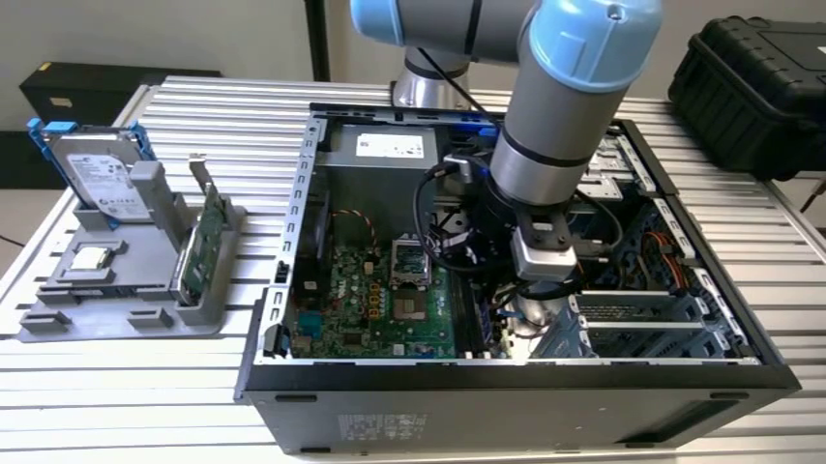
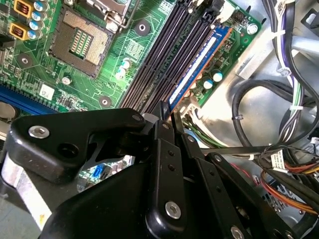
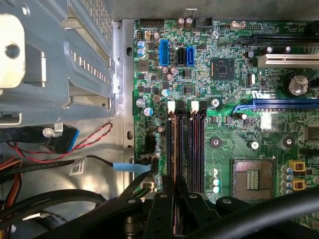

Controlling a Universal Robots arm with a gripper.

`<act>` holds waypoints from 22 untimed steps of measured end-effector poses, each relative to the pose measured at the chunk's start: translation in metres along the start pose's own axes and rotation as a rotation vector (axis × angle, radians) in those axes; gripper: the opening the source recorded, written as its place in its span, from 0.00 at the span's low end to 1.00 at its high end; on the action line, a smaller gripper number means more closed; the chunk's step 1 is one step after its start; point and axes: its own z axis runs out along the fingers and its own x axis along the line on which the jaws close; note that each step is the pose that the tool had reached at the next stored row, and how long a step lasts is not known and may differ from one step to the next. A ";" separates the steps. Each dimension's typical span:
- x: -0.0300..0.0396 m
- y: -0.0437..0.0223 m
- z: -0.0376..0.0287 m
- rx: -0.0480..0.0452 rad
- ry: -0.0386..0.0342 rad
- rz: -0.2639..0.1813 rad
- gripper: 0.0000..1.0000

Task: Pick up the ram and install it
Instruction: 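Insert the ram into the slot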

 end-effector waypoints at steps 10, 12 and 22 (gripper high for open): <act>0.0001 -0.0001 0.0015 -0.0001 -0.0001 0.000 0.00; 0.0001 -0.0001 0.0018 0.0000 0.0000 0.000 0.00; 0.0000 -0.0002 0.0045 0.0004 -0.0005 0.000 0.00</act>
